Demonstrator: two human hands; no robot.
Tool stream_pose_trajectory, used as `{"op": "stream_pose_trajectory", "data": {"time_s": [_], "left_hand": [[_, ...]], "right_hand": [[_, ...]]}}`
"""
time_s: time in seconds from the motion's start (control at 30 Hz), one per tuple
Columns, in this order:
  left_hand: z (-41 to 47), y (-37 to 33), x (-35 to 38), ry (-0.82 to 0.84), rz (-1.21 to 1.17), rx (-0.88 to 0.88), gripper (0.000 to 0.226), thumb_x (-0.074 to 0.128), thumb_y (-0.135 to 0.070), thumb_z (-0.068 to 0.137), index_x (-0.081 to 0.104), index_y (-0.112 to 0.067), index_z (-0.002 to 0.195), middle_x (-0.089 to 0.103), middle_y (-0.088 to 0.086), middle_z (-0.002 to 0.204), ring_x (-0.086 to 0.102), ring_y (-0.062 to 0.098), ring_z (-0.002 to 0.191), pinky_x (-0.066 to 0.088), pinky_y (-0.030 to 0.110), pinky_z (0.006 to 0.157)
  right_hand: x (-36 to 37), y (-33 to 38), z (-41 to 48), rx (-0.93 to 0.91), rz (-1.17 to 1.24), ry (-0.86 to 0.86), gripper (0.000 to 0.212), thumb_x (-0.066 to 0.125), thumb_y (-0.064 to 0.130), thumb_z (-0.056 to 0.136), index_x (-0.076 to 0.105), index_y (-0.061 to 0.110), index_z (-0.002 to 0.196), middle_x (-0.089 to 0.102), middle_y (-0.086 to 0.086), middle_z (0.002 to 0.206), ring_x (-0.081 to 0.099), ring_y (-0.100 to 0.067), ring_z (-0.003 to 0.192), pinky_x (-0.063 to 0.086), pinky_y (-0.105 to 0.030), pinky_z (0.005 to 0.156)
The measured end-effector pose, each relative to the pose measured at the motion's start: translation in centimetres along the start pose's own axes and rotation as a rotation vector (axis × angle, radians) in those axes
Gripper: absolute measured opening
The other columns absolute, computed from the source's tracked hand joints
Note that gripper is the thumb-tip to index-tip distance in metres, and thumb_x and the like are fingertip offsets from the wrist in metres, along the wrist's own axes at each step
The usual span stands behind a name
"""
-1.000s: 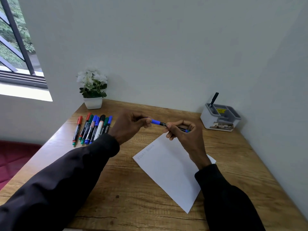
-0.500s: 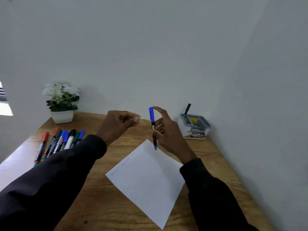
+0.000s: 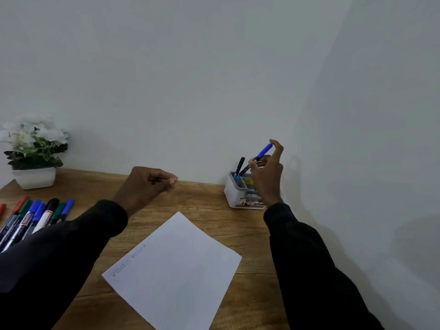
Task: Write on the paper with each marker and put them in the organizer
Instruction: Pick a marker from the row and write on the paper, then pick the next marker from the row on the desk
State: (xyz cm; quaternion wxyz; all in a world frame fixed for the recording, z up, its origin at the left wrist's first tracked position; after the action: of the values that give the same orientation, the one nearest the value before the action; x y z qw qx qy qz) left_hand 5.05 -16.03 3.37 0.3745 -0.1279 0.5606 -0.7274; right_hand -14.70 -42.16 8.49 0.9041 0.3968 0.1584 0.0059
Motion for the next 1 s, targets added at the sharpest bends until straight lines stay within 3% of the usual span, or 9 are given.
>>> {"op": "stream_pose_trajectory", "data": {"time_s": [0.07,0.2,0.3,0.53,0.67,0.73,0.83,0.93,1.0], "left_hand": [[0.0,0.3,0.0,-0.003,0.006,-0.005,0.013,0.074,-0.020,0.085,0.078,-0.011,0.093,0.077,-0.004,0.082,0.073,0.012,0.080,0.051,0.007,0.067],[0.1,1.0,-0.5,-0.013,0.028,-0.013,0.012,0.074,-0.021,0.085,0.078,-0.012,0.092,0.077,-0.005,0.084,0.072,0.008,0.080,0.049,0.005,0.064],[0.1,1.5,-1.0,-0.019,0.061,-0.007,0.014,0.074,-0.022,0.085,0.078,-0.011,0.092,0.077,-0.006,0.082,0.072,0.007,0.076,0.048,0.004,0.062],[0.1,2.5,-1.9,-0.034,0.104,-0.023,0.015,0.073,-0.020,0.085,0.077,-0.010,0.096,0.077,0.000,0.083,0.071,0.006,0.077,0.048,0.004,0.062],[-0.1,2.9,-2.3,-0.034,0.105,-0.040,0.015,0.073,-0.022,0.085,0.077,-0.011,0.094,0.077,-0.001,0.082,0.071,0.007,0.077,0.049,0.005,0.062],[-0.2,3.0,-2.6,-0.032,0.112,-0.050,0.015,0.073,-0.022,0.085,0.077,-0.011,0.094,0.077,0.000,0.081,0.072,0.008,0.077,0.049,0.007,0.064],[-0.5,3.0,-3.3,-0.033,0.123,-0.045,0.016,0.073,-0.023,0.085,0.077,-0.011,0.094,0.077,0.002,0.083,0.072,0.011,0.080,0.051,0.013,0.071],[-0.9,2.9,-4.0,-0.026,0.114,-0.042,0.016,0.073,-0.023,0.085,0.077,-0.011,0.093,0.077,0.002,0.086,0.072,0.009,0.080,0.053,0.010,0.069],[-1.5,2.7,-4.5,-0.023,0.125,-0.039,0.017,0.073,-0.024,0.085,0.077,-0.011,0.095,0.077,0.002,0.087,0.071,0.007,0.080,0.051,0.007,0.068]], "right_hand": [[0.5,-1.1,0.9,0.018,-0.034,0.023,0.068,0.071,-0.001,0.093,0.033,0.023,0.144,0.066,-0.008,0.094,0.071,-0.013,0.078,0.059,-0.016,0.070],[2.4,-3.1,1.5,0.050,-0.134,0.132,0.068,0.072,-0.006,0.091,0.036,0.019,0.143,0.064,-0.010,0.099,0.070,-0.024,0.084,0.061,-0.031,0.076],[3.8,-4.5,1.3,0.078,-0.192,0.180,0.066,0.075,-0.007,0.088,0.043,0.017,0.141,0.065,-0.014,0.108,0.071,-0.028,0.091,0.060,-0.034,0.079],[5.1,-6.5,1.3,0.072,-0.282,0.180,0.062,0.078,-0.002,0.087,0.053,0.014,0.141,0.069,-0.014,0.109,0.069,-0.021,0.087,0.057,-0.029,0.077],[5.2,-6.8,1.3,0.113,-0.298,0.184,0.067,0.077,-0.002,0.087,0.052,0.015,0.147,0.065,-0.013,0.118,0.069,-0.023,0.096,0.062,-0.036,0.084],[5.0,-6.6,1.2,0.113,-0.303,0.150,0.067,0.078,-0.002,0.087,0.052,0.013,0.147,0.065,-0.013,0.120,0.068,-0.023,0.099,0.059,-0.032,0.082],[4.3,-5.4,0.8,0.086,-0.308,0.078,0.056,0.077,-0.003,0.088,0.058,0.010,0.139,0.065,-0.013,0.121,0.068,-0.023,0.101,0.054,-0.026,0.078],[3.8,-3.4,-0.1,0.010,-0.304,0.016,0.039,0.076,-0.002,0.087,0.066,0.006,0.124,0.070,-0.013,0.113,0.069,-0.025,0.098,0.057,-0.031,0.080],[4.1,-1.7,-1.4,-0.022,-0.250,0.011,0.030,0.076,-0.003,0.086,0.069,0.005,0.114,0.072,-0.011,0.105,0.069,-0.020,0.091,0.054,-0.022,0.077]]}}
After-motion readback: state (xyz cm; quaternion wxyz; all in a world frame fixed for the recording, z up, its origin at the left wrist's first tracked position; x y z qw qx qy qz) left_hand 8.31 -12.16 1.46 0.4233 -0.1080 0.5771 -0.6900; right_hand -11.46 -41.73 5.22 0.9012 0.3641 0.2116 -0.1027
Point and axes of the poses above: each hand's wrist, its own z-axis towards the middle knuckle, its own x-axis out of the palm, y = z × x, the point moved 6 cm from there along z, towards the middle knuckle
